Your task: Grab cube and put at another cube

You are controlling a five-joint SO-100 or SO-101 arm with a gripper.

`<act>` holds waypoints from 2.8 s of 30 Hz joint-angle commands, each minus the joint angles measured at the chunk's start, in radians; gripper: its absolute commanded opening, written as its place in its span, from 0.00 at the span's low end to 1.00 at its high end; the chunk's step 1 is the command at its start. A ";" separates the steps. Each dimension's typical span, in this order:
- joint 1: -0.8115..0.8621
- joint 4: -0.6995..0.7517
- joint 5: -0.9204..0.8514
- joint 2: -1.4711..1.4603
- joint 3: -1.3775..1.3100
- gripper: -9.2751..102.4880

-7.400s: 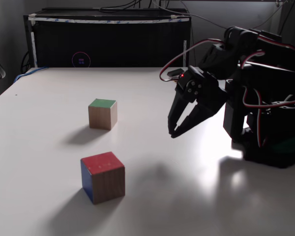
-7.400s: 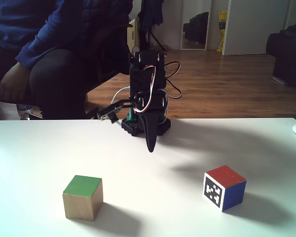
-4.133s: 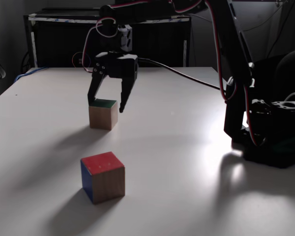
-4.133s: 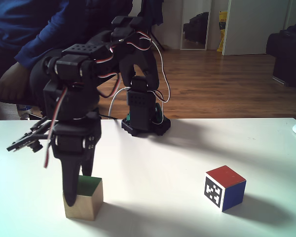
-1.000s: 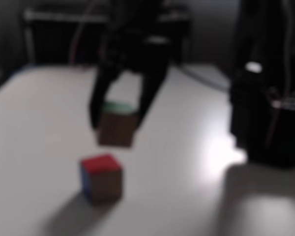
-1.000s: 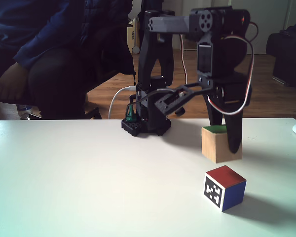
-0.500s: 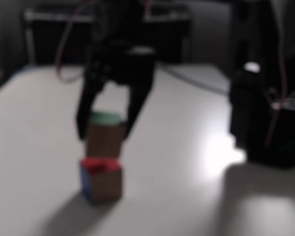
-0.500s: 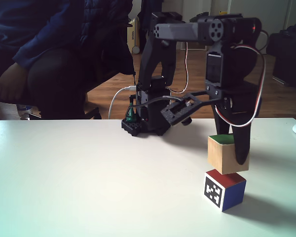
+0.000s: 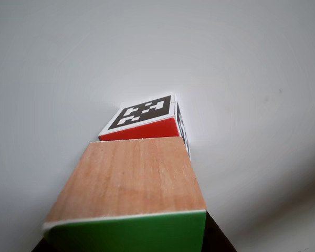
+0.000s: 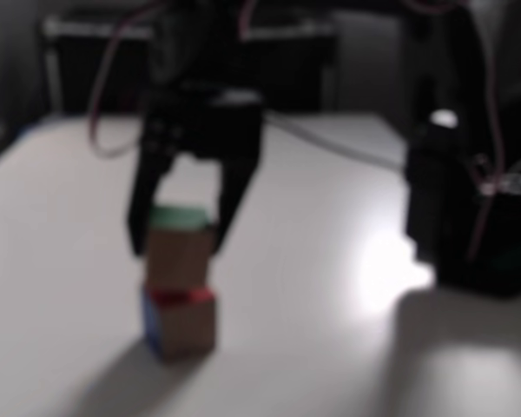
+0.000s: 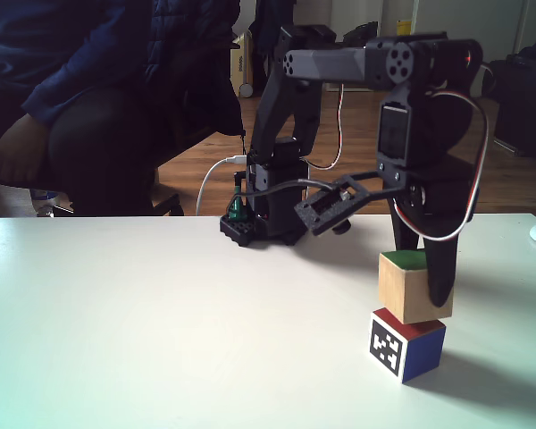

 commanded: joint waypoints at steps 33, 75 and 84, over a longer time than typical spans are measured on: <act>0.011 0.054 0.002 -0.043 -0.107 0.33; 0.169 -0.077 -0.189 1.618 0.670 0.37; 0.371 -0.308 -0.212 2.010 1.239 0.31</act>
